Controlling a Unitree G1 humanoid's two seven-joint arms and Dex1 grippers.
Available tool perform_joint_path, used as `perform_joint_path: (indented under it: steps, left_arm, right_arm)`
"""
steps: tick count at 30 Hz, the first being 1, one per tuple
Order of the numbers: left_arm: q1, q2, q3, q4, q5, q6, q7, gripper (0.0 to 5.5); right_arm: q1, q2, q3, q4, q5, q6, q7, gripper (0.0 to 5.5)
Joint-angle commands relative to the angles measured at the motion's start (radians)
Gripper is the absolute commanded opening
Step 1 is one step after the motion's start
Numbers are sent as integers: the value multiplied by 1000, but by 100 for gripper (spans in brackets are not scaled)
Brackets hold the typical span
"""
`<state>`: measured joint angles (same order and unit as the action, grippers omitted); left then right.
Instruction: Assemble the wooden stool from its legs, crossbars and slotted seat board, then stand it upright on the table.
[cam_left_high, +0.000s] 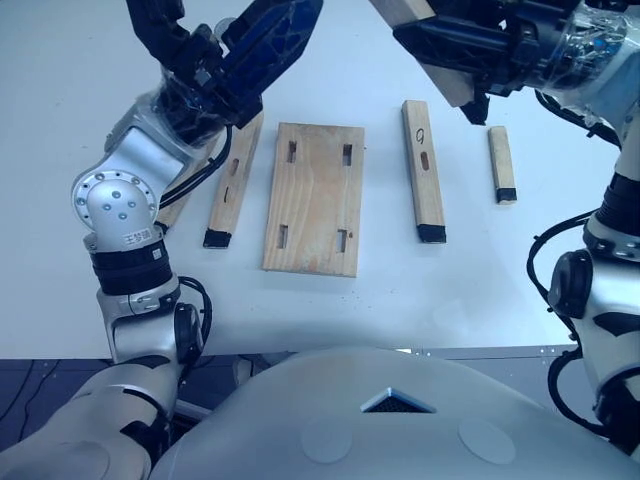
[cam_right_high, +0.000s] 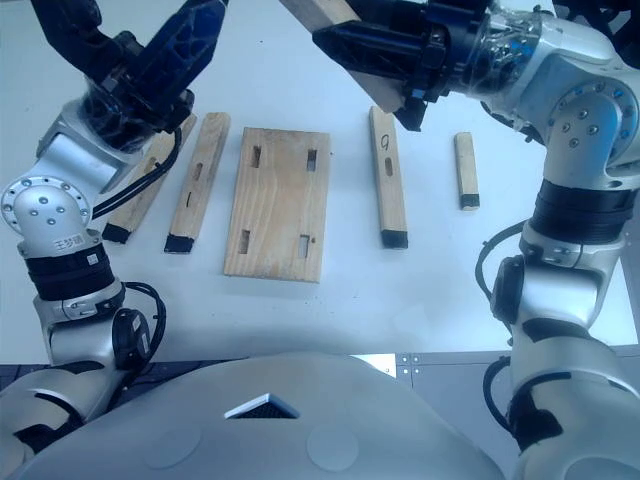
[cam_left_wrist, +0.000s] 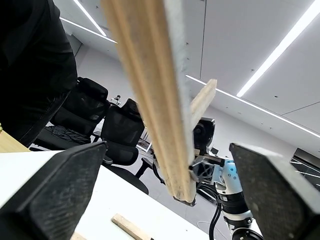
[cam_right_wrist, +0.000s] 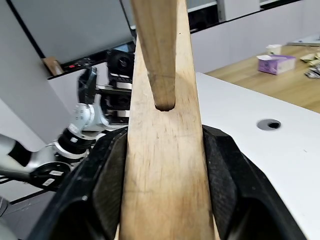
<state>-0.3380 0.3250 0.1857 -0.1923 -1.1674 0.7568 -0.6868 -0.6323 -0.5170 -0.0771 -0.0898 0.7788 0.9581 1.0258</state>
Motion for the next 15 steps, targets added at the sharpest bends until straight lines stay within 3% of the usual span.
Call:
perform_joint_path:
  steps: [1,15]
  left_arm:
    - [-36,-25,8,16,-34,6,-16,451]
    - [-58,-54,51,36,-161,48,-26,255]
  right_arm:
    - [40,8,52,-26,25,-8,56,204]
    - [42,2,30,12,194,112,119,204]
